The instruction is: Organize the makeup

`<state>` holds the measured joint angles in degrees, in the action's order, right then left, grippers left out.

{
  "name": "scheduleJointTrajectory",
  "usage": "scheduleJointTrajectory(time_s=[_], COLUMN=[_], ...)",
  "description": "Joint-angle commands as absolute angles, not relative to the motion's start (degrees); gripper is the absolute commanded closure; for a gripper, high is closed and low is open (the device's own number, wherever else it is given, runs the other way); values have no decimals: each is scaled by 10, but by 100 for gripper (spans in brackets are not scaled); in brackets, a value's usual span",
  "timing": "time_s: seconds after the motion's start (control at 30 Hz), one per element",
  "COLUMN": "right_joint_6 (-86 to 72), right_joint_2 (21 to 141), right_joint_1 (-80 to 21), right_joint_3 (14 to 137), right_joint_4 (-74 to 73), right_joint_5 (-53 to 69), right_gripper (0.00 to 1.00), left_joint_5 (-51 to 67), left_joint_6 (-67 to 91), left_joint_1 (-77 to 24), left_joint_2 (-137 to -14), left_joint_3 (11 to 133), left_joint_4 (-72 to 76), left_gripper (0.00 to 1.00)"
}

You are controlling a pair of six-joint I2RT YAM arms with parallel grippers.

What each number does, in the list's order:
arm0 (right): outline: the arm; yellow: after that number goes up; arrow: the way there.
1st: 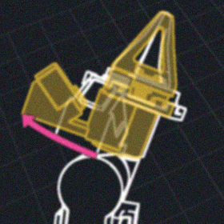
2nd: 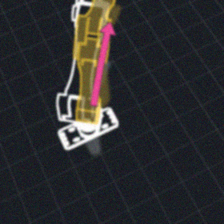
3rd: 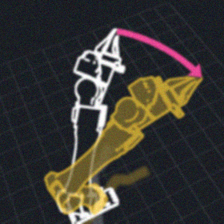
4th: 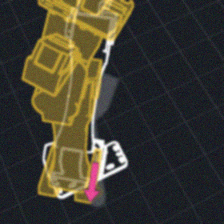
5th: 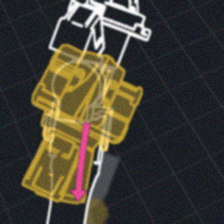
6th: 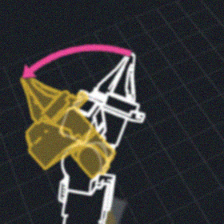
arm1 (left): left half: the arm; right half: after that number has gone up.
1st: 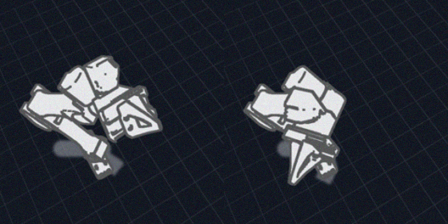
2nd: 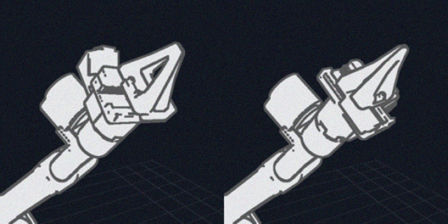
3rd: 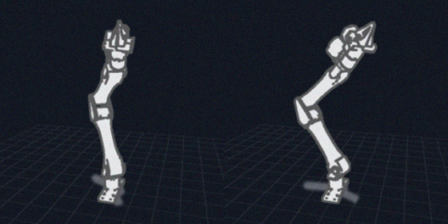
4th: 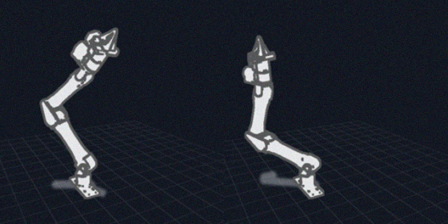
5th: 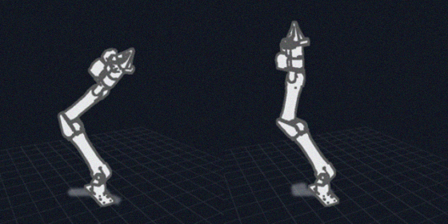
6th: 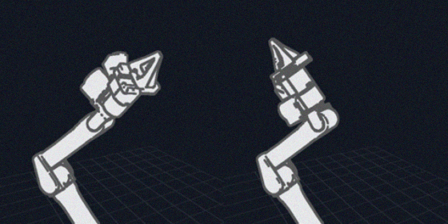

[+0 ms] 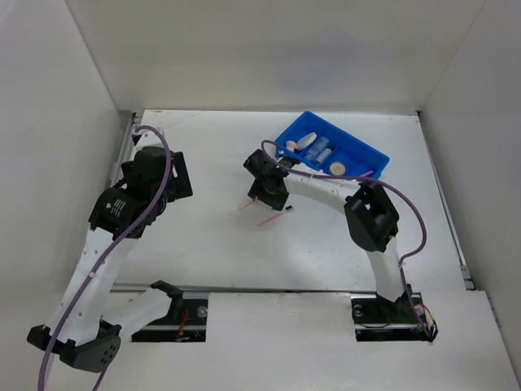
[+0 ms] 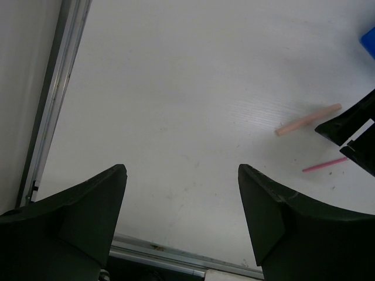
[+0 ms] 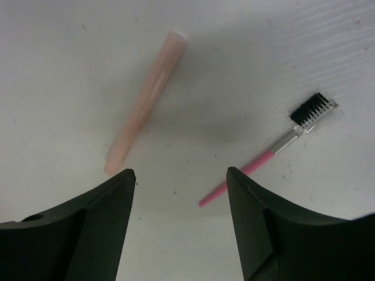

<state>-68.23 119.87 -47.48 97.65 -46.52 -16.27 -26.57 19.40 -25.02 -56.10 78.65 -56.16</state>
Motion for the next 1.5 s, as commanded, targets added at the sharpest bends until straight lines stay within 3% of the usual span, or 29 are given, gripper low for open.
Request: scheduleJointTrajectory(time_s=[0.0,0.17,1.0,1.13,1.27,1.47], right_joint_6=[-717,-722,-739,-734,-734,-727], right_joint_2=[1200,1227,1398,1398,1391,1335], right_joint_1=[-475,-480,-480,-480,-480,-501], right_joint_3=[1027,1051,1208,1208,1202,1162], right_joint_4=[-472,-478,-587,-592,-598,-598], right_joint_5=[-166,-171,-227,-237,-243,-283], right_gripper=[31,31,49,58,80,89], left_joint_5=[-266,-261,-282,-282,-287,-287], left_joint_6=[199,193,172,172,172,172], left_joint_1=[-250,-250,-250,-250,-250,-250], left_joint_2=[-542,-542,-537,-532,-532,-532], left_joint_3=[788,787,782,777,777,772], left_joint_4=[-566,-561,-561,-561,-561,-561], left_gripper=[26,26,26,26,26,26])
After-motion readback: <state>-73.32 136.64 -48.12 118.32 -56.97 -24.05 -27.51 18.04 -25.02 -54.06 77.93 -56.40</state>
